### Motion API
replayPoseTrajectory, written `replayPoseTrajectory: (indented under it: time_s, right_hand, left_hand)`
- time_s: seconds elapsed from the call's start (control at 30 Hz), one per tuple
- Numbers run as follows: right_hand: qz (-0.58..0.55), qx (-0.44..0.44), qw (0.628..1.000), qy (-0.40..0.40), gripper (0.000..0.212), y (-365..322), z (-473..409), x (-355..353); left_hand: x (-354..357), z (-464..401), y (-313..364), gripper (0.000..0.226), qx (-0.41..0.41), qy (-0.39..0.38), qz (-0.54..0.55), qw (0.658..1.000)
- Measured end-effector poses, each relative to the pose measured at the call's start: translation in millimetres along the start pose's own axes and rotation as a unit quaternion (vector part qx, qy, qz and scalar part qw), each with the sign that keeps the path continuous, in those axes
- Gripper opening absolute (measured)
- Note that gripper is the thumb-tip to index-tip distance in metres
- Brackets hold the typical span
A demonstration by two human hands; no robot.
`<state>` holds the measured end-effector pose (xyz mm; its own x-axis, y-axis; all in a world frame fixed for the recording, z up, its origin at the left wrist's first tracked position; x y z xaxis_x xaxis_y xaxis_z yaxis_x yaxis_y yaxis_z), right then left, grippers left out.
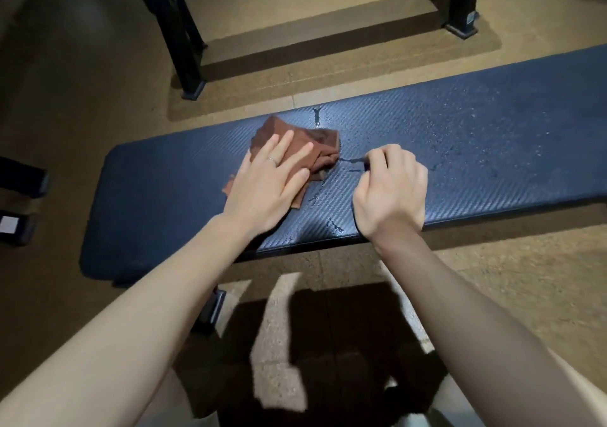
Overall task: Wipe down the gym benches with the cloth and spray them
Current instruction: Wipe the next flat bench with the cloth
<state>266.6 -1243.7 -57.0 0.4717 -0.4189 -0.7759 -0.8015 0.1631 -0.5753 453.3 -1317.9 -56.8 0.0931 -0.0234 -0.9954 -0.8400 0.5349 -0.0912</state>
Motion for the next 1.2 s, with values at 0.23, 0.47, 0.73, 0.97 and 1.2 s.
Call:
replayPoseTrajectory:
  time_s: [0.23,0.47,0.73,0.97,1.2]
  right_hand:
    - [0.018,-0.015,1.0,0.02,0.023,-2.6,3.2,1.5]
    - [-0.003,-0.02,0.999,0.032,0.032,-0.7,4.5,0.8]
    - [-0.001,-0.021,0.999,0.032,0.023,-0.4,4.4,-2.5]
    - [0.011,0.008,0.999,0.047,0.021,-7.2,5.9,-2.1]
    - [0.026,0.008,0.998,0.064,0.022,-6.7,4.6,-0.7]
  left_hand:
    - [1.1,106.5,22.2,0.054,0.019,-0.034,-0.047,0.998]
    - [-1.1,39.9,19.2,0.057,0.023,-0.023,-0.007,0.999]
    - [-3.4,-55.3,-0.7,0.053,0.096,0.004,0.017,0.995]
    - [-0.2,78.2,-37.0,0.052,0.138,-0.008,0.004,0.99]
    - [4.5,-8.8,-4.1,0.053,0.158,-0.003,-0.003,0.987]
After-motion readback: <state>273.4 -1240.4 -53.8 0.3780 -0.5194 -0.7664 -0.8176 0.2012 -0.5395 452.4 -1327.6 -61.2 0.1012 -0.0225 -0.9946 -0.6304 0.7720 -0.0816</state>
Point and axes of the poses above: each hand's wrist, its own z-axis away from the middle knuckle, its own x-axis out of the palm, y = z × x, the point moved 6 cm from there along -z, towards the middle knuckle, and after that the axes turned 15 degrees about -z, right-handed, at the moved point
